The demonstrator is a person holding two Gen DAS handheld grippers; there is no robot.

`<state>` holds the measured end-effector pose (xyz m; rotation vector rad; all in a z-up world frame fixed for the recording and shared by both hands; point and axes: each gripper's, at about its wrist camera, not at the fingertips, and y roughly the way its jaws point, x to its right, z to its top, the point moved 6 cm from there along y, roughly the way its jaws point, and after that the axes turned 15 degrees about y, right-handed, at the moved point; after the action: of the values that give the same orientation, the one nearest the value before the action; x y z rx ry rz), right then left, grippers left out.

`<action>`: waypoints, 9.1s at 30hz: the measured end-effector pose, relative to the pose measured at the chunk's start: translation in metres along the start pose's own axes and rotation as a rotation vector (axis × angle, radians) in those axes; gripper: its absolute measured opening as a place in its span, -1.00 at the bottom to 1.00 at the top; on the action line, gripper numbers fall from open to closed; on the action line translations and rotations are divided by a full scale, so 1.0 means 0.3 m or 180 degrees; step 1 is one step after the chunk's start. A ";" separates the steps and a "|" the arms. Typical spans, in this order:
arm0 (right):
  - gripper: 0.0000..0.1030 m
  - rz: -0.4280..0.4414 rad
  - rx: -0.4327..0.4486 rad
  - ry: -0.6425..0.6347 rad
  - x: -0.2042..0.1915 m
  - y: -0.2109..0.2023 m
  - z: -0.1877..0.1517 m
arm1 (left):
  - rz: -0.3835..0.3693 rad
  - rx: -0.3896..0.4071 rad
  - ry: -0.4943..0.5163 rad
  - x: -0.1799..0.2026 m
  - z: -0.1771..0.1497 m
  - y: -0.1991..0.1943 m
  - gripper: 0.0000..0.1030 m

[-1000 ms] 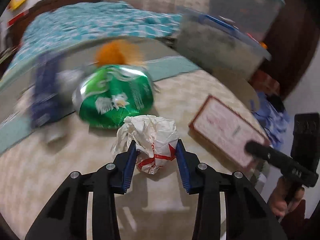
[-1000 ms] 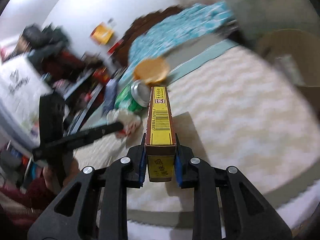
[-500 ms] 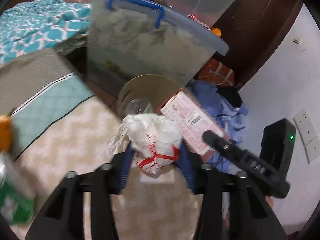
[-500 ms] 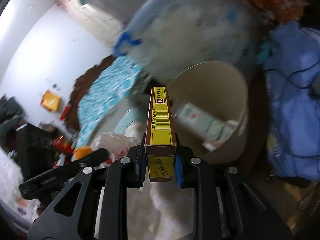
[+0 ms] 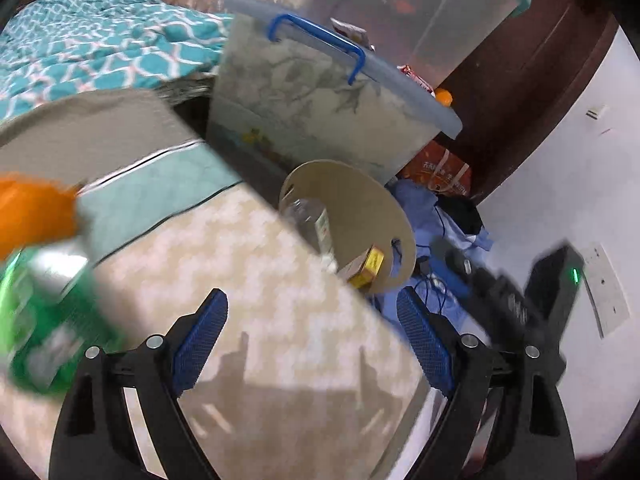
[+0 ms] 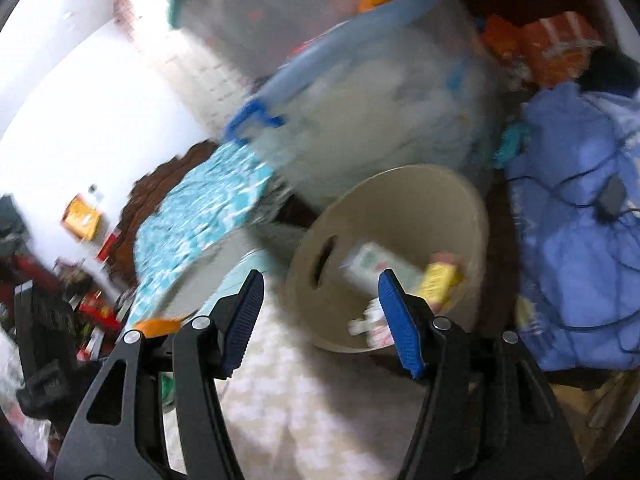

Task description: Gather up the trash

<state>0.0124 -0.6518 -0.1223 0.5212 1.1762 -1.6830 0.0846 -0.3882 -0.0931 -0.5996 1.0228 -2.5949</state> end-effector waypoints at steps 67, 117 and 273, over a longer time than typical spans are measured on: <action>-0.21 0.1219 -0.2698 -0.1505 -0.557 0.044 -0.866 | 0.0781 0.0296 -0.0934 -0.339 -0.515 -0.593 0.62; 0.60 0.0643 -0.1394 -0.1126 -0.633 0.401 -0.522 | 0.0577 -0.0184 -0.0678 -0.174 -0.674 -0.533 -0.35; 0.35 -0.0049 -0.1542 -0.3126 -0.623 0.185 -1.015 | 0.1676 0.0044 -0.1358 -0.560 -0.867 -0.824 0.55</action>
<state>0.0878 -0.2984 -0.1374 -0.5740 0.7741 -1.3059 0.0795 0.0053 -0.1384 -0.7237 0.8731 -1.9109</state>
